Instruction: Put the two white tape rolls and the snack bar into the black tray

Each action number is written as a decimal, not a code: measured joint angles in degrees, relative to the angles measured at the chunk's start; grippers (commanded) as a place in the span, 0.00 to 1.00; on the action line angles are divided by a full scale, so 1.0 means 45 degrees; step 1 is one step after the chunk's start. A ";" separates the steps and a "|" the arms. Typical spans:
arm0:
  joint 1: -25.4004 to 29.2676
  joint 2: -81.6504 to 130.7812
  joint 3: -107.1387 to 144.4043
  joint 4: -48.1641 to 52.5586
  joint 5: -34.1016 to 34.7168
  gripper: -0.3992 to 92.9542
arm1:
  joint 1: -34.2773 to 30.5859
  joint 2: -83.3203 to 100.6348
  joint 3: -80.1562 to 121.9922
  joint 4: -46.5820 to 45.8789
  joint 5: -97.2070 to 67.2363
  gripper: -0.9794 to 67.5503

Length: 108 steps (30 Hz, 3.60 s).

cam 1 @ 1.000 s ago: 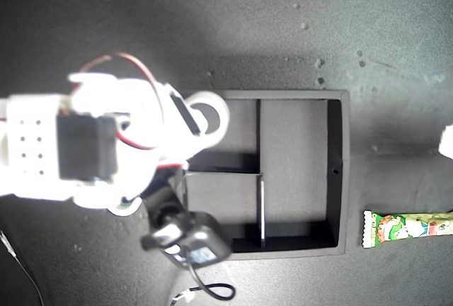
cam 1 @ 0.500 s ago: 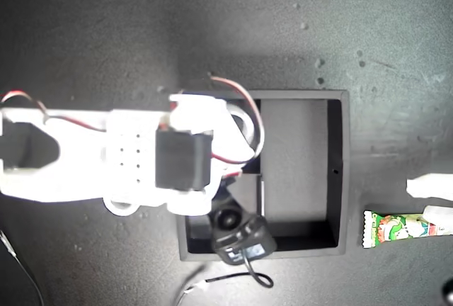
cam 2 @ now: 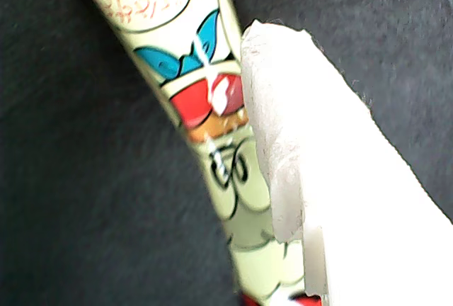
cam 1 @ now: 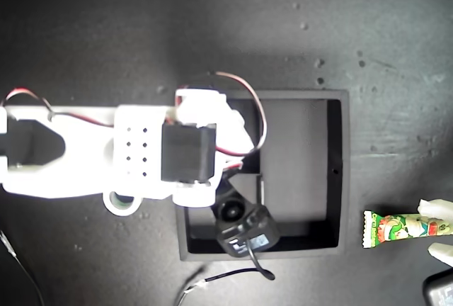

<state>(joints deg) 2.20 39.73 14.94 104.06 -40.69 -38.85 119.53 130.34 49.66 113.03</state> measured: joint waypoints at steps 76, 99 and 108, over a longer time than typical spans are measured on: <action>0.5898 1.0313 1.6777 -0.5332 -0.8457 0.15 | 0.6172 -0.9160 -1.4512 0.7031 -1.9727 0.01; 0.5508 0.8848 1.6914 -0.7129 -0.8105 0.15 | 0.7539 -1.0996 -1.6641 0.6328 -1.9727 0.01; 0.5371 0.8398 1.7344 -0.7246 -0.8379 0.04 | 0.7520 -1.1680 -1.7012 0.5762 -1.9746 0.21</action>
<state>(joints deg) 26.37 77.52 92.99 71.46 -78.40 -5.01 66.97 53.79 75.59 24.17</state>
